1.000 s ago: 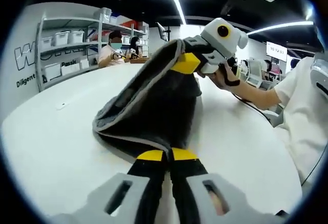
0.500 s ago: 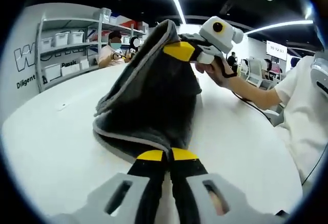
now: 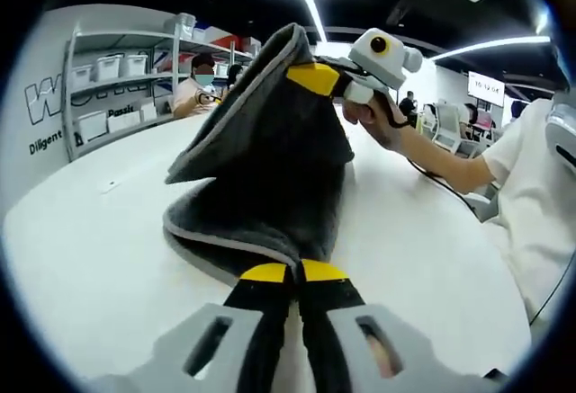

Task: Open the folded towel by lifting each exposed corner and separating the folded layers until the towel lies flat within the target outline without major curled edges

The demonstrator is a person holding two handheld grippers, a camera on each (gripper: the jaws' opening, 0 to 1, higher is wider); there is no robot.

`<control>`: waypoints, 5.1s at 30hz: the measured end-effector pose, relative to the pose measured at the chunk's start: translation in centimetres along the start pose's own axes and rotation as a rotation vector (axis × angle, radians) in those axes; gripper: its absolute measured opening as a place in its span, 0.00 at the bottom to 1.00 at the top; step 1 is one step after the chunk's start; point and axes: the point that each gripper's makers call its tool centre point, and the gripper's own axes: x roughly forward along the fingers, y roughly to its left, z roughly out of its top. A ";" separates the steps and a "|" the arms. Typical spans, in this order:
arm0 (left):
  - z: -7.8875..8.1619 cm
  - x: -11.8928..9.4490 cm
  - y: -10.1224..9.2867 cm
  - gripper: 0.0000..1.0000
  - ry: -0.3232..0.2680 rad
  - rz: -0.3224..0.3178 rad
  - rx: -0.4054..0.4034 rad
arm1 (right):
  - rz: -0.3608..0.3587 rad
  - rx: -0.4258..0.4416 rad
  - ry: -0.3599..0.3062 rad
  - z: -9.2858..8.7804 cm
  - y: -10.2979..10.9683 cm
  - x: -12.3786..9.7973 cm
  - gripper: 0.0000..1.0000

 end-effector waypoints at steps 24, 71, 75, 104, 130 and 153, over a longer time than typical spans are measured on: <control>-0.2 0.0 -0.6 0.03 0.006 0.001 0.004 | -0.056 0.214 -0.125 0.4 -2.7 -1.4 0.00; -0.3 0.0 0.3 0.03 0.008 -0.001 -0.008 | -0.172 0.317 -0.201 -0.2 -7.4 -5.1 0.00; -0.4 -0.2 0.4 0.02 -0.005 -0.008 -0.050 | -0.190 0.341 -0.221 -0.3 -8.3 -6.0 0.00; -0.7 -0.4 1.6 0.02 -0.004 -0.014 -0.091 | -0.253 0.430 -0.249 -1.5 -10.7 -10.6 0.00; -0.7 -0.4 1.2 0.02 0.004 -0.005 -0.084 | -0.338 0.563 -0.286 -4.5 -13.8 -16.9 0.00; -0.8 -0.3 1.4 0.02 -0.001 -0.006 -0.113 | -0.464 0.710 -0.312 -9.2 -16.2 -22.5 0.00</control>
